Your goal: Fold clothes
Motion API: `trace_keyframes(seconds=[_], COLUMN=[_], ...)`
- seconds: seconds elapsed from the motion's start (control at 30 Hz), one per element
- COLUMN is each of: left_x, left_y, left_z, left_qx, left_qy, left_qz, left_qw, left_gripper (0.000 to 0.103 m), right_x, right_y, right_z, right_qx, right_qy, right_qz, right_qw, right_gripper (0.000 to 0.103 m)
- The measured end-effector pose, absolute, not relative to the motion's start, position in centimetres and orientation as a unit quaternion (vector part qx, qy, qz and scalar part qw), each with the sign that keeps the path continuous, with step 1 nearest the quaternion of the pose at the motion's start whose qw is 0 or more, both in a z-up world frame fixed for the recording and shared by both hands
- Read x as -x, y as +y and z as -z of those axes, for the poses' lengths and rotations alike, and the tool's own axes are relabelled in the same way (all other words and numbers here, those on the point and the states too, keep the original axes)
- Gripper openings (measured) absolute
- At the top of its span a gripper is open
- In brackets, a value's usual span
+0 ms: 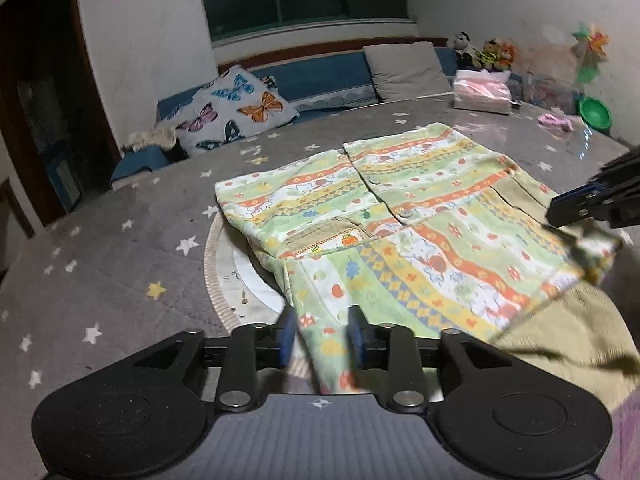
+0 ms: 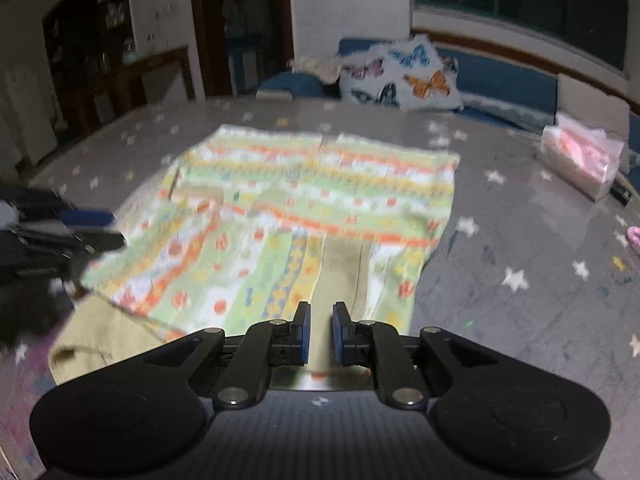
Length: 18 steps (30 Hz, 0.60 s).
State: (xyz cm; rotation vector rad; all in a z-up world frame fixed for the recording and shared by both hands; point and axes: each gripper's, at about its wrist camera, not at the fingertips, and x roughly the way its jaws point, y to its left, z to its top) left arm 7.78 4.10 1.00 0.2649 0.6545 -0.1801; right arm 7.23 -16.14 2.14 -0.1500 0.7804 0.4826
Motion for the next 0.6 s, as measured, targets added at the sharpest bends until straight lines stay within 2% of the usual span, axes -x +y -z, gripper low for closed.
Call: trace_keyframes(seconds=[0.03, 0.13, 0.23, 0.33, 0.43, 0.6], left_x=[-7.0, -4.2, -1.6, 0.3, 1.3, 0.5], left_y=[3.9, 3.1, 1.9, 0.3, -1.4, -3.2], left_z=[-1.2, -1.5, -1.2, -0.2, 0.7, 0.5], left_qx=[-0.145, -0.197, -0.252, -0.303, -0.336, -0.316], left_qy=[0.314, 0.292, 0.273, 0.257, 0.231, 0.209], left_qz=[0.094, 0.117, 0.151, 0.183, 0.2, 0.231], left_qw=[0.934, 0.929, 0.916, 0.899, 0.891, 0.896], left_gripper=[0.04, 0.049, 0.053, 0.054, 0.054, 0.053], right_x=[-7.1, -6.5, -5.4, -4.2, -3.1, -1.1], right_y=[-16.1, -16.1, -16.1, -16.1, -16.1, -15.9], right_z=[-2.0, -2.7, -3.5, -3.7, -3.6, -3.5], right_qx=[0.077, 0.086, 0.104, 0.126, 0.15, 0.19], right_qy=[0.375, 0.371, 0.363, 0.36, 0.356, 0.346], right_qz=[-0.234, -0.241, -0.254, -0.266, -0.279, -0.305], right_qw=[0.894, 0.893, 0.89, 0.885, 0.879, 0.867], right_gripper=[0.013, 0.023, 0.025, 0.033, 0.033, 0.043])
